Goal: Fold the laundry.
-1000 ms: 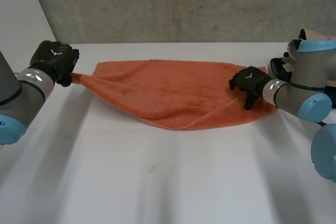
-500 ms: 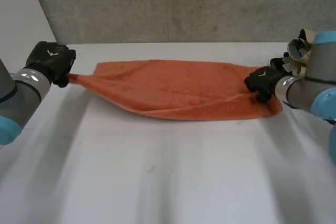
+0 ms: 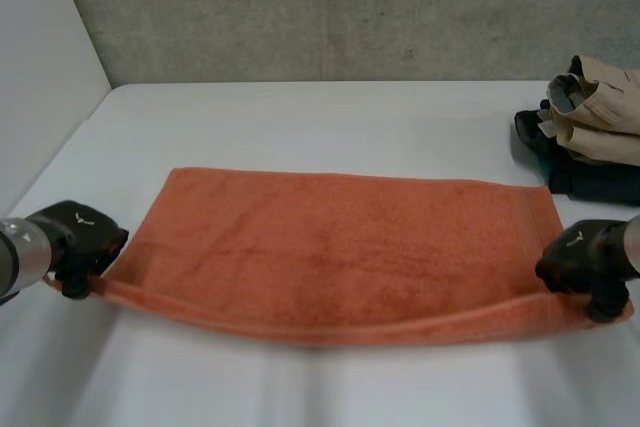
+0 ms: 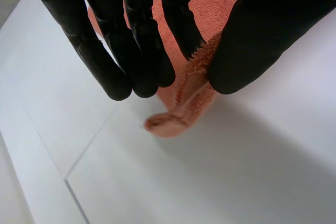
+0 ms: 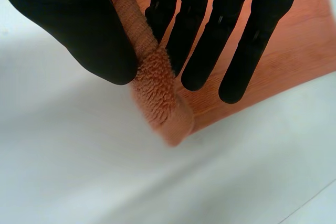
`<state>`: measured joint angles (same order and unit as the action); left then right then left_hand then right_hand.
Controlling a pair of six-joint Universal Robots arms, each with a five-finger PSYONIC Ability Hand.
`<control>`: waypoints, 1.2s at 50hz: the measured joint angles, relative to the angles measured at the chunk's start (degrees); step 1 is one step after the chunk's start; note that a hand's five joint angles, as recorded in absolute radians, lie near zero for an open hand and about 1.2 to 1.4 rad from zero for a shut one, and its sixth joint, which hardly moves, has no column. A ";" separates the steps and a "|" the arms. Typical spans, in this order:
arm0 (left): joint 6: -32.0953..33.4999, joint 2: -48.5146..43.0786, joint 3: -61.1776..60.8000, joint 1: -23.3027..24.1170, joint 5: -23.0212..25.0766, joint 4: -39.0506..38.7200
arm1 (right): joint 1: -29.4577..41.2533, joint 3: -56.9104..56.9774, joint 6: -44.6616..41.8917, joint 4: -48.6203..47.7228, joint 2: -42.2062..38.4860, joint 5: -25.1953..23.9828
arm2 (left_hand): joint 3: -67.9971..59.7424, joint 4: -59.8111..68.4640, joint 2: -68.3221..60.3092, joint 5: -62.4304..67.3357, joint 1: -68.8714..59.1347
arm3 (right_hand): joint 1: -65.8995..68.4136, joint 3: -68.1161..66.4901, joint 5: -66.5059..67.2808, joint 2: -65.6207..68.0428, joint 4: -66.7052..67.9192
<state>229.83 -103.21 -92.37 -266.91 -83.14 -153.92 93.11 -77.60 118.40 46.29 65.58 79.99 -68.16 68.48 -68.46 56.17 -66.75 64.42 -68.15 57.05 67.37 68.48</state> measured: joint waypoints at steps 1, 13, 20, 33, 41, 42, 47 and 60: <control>0.30 -0.48 0.59 0.21 -0.06 -0.30 | 0.34 0.46 0.58 -0.78 -0.38 0.10 | 0.00 0.00 0.00 0.00 0.00 | 0.00 0.00 0.00 0.00 0.00; -1.78 -18.19 32.36 7.53 -7.42 -8.09 | 7.39 25.13 11.76 -22.93 -11.85 6.16 | -0.05 0.06 -0.15 0.00 0.00 | 0.00 0.00 0.00 0.00 0.05; -7.59 -26.66 58.09 10.61 -13.78 -13.35 | 8.77 39.74 20.68 -47.22 -12.97 8.59 | -0.08 0.19 -0.16 0.00 0.00 | 0.00 -0.01 0.00 0.06 0.06; -28.50 -17.47 59.98 6.53 -13.01 -31.16 | 9.31 39.07 30.19 -68.86 -12.96 6.41 | -0.11 0.20 -0.22 0.00 0.00 | 0.00 -0.09 0.01 0.27 0.07; -29.32 -19.79 46.49 5.51 -11.94 -32.95 | 10.72 33.00 30.29 -63.94 -15.64 3.77 | -0.15 0.21 -0.24 0.00 0.00 | 0.00 -0.11 0.36 0.27 0.08; -29.34 -20.23 45.31 5.45 -11.91 -33.01 | 10.92 32.23 30.27 -63.49 -16.09 3.42 | -0.15 0.21 -0.24 0.00 0.00 | 0.00 -0.11 0.38 0.27 0.08; -28.81 -24.44 36.37 5.56 -11.93 -32.98 | 12.18 26.72 29.70 -61.13 -20.11 1.50 | -0.15 0.21 -0.25 0.00 0.00 | 0.00 -0.11 0.38 0.27 0.08; -16.05 -21.78 17.30 5.25 -12.26 -26.24 | 10.36 10.62 20.34 -42.39 -17.05 0.46 | -0.15 0.21 -0.25 0.00 0.00 | 0.00 -0.11 0.38 0.27 0.08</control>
<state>213.78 -124.99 -75.07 -261.65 -95.39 -180.15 103.47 -66.98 138.75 3.90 48.52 80.45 -68.30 68.69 -68.70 56.17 -66.75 64.42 -68.26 57.42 67.64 68.56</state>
